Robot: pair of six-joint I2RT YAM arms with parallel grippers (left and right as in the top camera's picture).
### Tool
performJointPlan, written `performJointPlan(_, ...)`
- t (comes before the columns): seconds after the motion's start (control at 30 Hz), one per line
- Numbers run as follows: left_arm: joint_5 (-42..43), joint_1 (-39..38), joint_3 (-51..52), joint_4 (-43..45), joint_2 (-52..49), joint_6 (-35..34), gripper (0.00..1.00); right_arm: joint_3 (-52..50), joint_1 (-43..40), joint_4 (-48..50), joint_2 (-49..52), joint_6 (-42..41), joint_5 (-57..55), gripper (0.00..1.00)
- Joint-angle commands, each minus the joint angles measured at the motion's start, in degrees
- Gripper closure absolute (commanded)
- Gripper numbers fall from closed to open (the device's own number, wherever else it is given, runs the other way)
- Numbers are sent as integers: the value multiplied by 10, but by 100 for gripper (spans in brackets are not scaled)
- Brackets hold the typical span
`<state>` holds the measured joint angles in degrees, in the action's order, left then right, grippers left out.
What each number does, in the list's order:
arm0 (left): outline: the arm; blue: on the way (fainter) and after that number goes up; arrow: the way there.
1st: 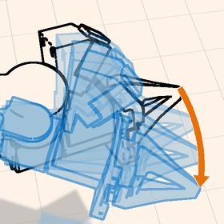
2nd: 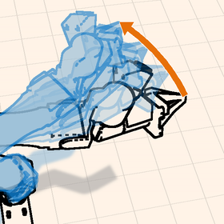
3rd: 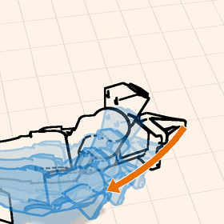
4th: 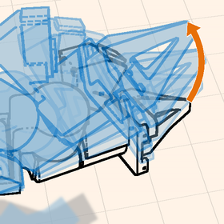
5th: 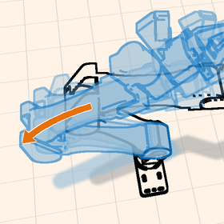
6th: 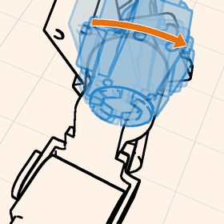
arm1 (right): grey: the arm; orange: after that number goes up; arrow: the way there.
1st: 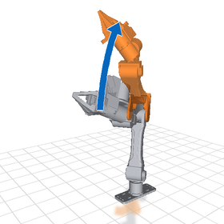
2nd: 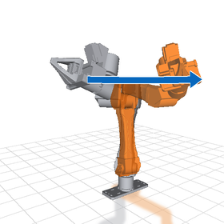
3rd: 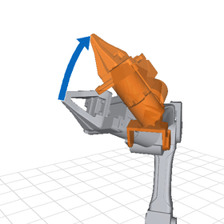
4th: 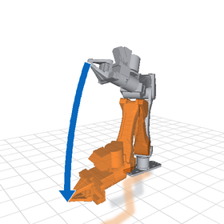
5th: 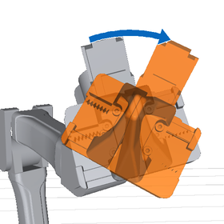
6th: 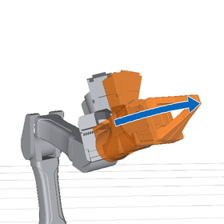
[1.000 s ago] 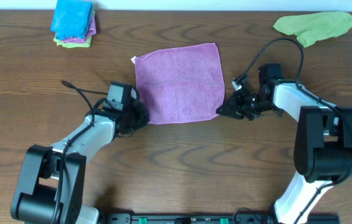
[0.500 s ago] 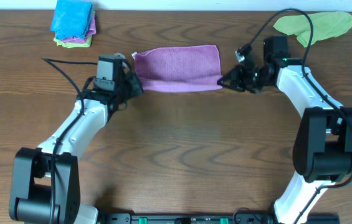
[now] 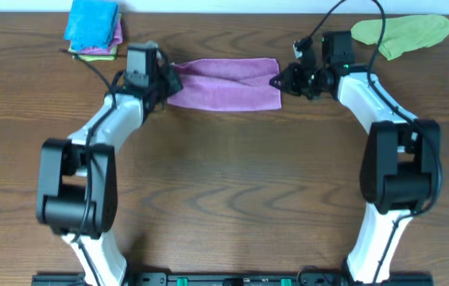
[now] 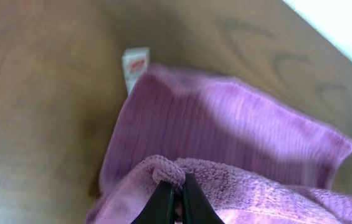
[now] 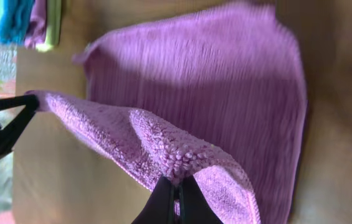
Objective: Fold the cloth
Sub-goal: 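Lift the bottom edge with both grippers and fold it up onto the top edge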
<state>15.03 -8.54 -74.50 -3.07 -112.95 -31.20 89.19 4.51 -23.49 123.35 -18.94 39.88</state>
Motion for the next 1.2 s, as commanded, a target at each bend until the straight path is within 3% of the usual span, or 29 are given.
performJointPlan(0.0, -2, 12, -74, -19, -44, 23, 94, 56, -1, 1, 26, -20, -11, 98)
performJointPlan(0.27, 9, 36, -209, -42, -138, 27, 94, 193, -7, 1, 122, -49, -17, 98)
performJointPlan(0.47, 53, 41, -277, -43, -195, 27, 94, 238, -13, 1, 151, -63, -21, 98)
performJointPlan(0.83, 95, 46, -282, -155, -199, 60, 94, 238, -13, -67, 151, -56, 17, 98)
performJointPlan(1.17, 84, 48, -282, -221, -176, 101, 94, 238, -15, -141, 151, -30, 21, 98)
